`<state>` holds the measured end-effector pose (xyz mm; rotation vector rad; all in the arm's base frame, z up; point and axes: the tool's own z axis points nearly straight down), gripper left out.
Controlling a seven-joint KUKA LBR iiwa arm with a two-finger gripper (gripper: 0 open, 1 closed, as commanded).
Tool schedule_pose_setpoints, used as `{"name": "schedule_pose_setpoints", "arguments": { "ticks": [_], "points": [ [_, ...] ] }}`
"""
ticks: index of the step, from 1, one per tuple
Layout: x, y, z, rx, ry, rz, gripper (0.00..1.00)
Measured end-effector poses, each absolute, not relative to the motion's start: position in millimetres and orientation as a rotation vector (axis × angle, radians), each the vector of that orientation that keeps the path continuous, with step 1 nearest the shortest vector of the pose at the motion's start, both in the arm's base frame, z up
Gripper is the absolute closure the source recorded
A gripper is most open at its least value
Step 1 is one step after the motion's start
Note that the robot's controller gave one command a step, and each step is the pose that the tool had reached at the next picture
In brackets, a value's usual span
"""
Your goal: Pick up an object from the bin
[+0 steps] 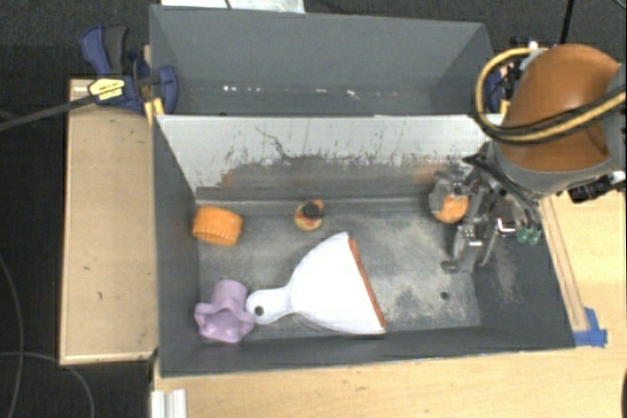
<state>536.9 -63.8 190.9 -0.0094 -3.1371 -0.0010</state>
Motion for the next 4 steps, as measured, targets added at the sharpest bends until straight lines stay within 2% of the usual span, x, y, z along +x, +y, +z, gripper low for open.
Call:
{"name": "schedule_pose_setpoints", "arguments": {
  "ticks": [1,2,3,4],
  "points": [
    [538.2,-63.6,195.5,-0.006,-3.145,0.001,0.00],
    [551.9,-3.5,157.4,0.139,-3.143,0.001,0.00],
    [562.0,69.0,151.5,-0.011,-3.145,-0.001,0.00],
    [552.4,87.2,137.6,0.425,-3.115,-0.003,0.00]
  ]
}}
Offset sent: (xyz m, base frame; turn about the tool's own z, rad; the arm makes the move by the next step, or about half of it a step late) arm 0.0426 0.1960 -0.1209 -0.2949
